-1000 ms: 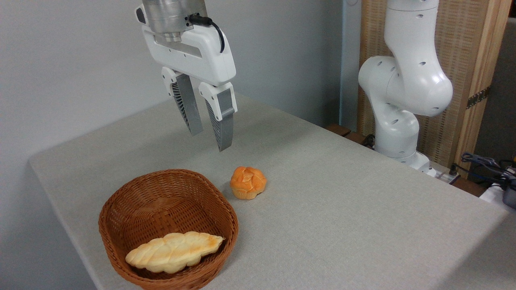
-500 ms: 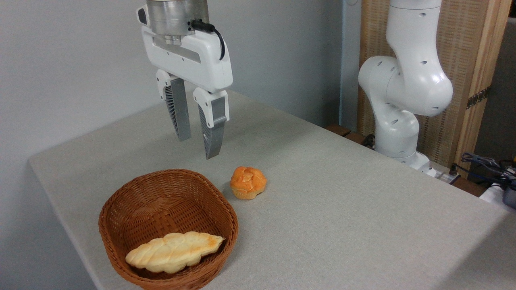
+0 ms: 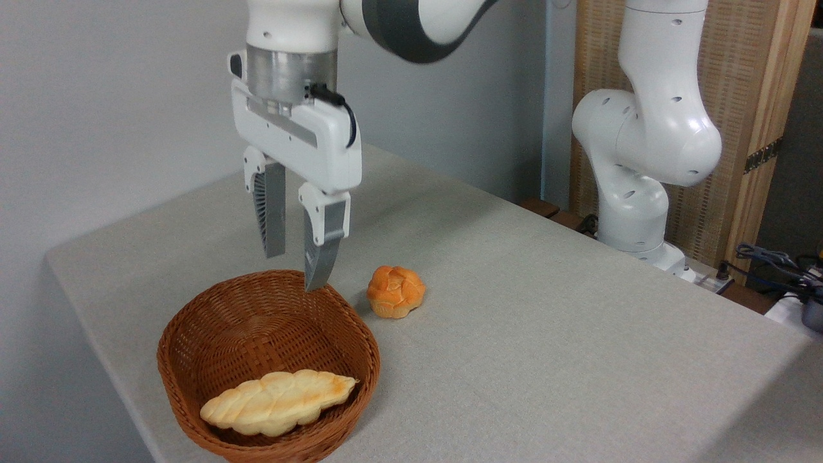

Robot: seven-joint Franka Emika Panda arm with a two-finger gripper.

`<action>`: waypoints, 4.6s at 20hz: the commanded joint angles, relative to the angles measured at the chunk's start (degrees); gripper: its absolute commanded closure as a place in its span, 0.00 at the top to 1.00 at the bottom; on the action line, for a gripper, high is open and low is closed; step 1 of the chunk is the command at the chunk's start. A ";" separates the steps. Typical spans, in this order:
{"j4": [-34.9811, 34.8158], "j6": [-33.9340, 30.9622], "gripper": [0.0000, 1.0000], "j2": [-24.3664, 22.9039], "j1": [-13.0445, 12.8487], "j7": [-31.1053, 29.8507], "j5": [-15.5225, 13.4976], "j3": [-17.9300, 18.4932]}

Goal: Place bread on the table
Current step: 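Lower the open gripper into the basket over the braided bread loaf, then close the gripper fingers around the middle of the braided loaf, then lift the braided loaf out of the basket and carry it past the orange bun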

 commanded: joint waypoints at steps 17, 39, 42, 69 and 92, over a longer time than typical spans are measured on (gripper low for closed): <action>-6.51 21.49 1.00 8.40 -2.01 0.30 -1.06 0.44; -6.43 24.75 0.61 15.00 0.89 18.14 18.27 0.97; -6.43 24.66 0.58 15.00 0.89 18.06 18.19 0.97; -5.90 13.23 0.28 7.62 0.28 17.44 6.42 0.18; -18.99 -19.90 1.00 -19.37 0.63 19.11 1.75 11.34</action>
